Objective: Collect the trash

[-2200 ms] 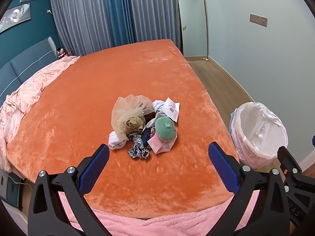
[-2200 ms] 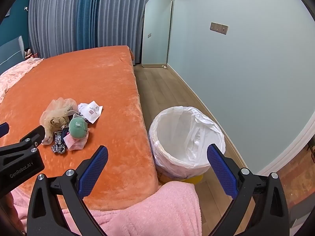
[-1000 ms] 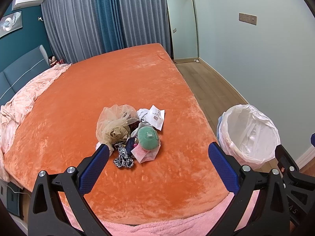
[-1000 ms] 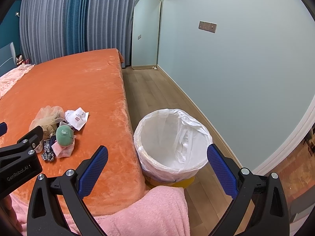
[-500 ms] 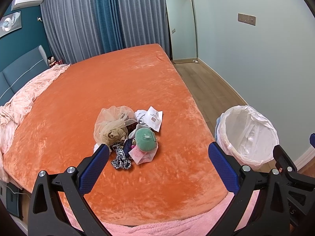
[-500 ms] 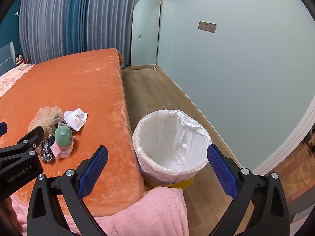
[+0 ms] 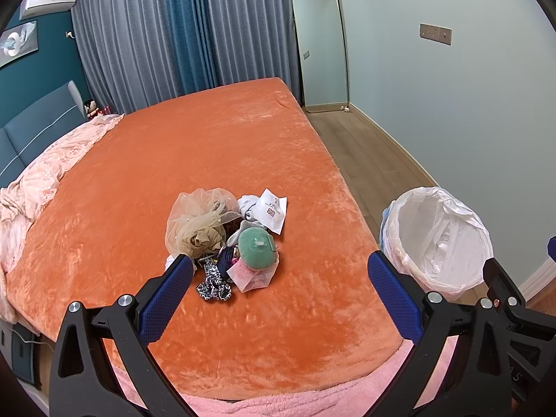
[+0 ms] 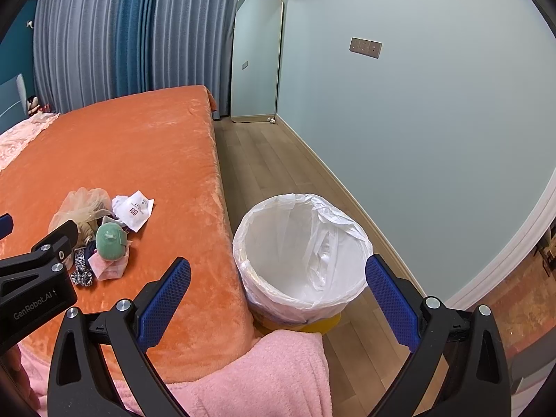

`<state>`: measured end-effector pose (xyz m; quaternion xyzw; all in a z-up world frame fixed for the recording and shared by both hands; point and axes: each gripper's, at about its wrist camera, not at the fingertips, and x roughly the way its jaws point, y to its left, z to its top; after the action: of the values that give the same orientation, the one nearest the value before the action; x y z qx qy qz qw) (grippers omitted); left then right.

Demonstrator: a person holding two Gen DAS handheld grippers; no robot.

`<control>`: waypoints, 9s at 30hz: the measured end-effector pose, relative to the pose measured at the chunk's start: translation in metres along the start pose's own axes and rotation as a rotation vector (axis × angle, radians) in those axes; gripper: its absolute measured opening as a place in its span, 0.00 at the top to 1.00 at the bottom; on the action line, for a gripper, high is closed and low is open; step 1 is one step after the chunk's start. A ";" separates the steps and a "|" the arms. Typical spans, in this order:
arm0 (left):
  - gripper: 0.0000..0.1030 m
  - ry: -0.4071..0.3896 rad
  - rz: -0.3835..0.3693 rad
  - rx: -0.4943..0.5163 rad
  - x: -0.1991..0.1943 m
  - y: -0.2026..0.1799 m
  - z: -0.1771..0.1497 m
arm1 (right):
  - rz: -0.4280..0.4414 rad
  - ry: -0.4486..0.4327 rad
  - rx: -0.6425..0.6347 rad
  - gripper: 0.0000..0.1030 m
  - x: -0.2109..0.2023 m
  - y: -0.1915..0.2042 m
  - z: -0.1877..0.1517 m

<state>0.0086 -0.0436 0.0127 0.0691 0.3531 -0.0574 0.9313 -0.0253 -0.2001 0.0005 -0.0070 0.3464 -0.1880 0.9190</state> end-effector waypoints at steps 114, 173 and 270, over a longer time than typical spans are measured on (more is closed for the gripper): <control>0.77 0.229 -0.133 -0.284 0.243 0.203 -0.012 | 0.507 0.367 -0.095 0.50 0.210 0.263 -0.010; 0.38 0.008 -0.581 0.127 0.093 -0.149 0.111 | 0.117 0.089 0.380 0.41 0.147 -0.085 0.013; 0.75 0.206 -0.099 -0.402 0.178 0.224 -0.015 | 0.582 0.240 -0.053 0.87 0.140 0.226 0.013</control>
<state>0.1662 0.1685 -0.0970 -0.1296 0.4535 -0.0243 0.8815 0.1562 -0.0407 -0.1108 0.0910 0.4446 0.0925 0.8863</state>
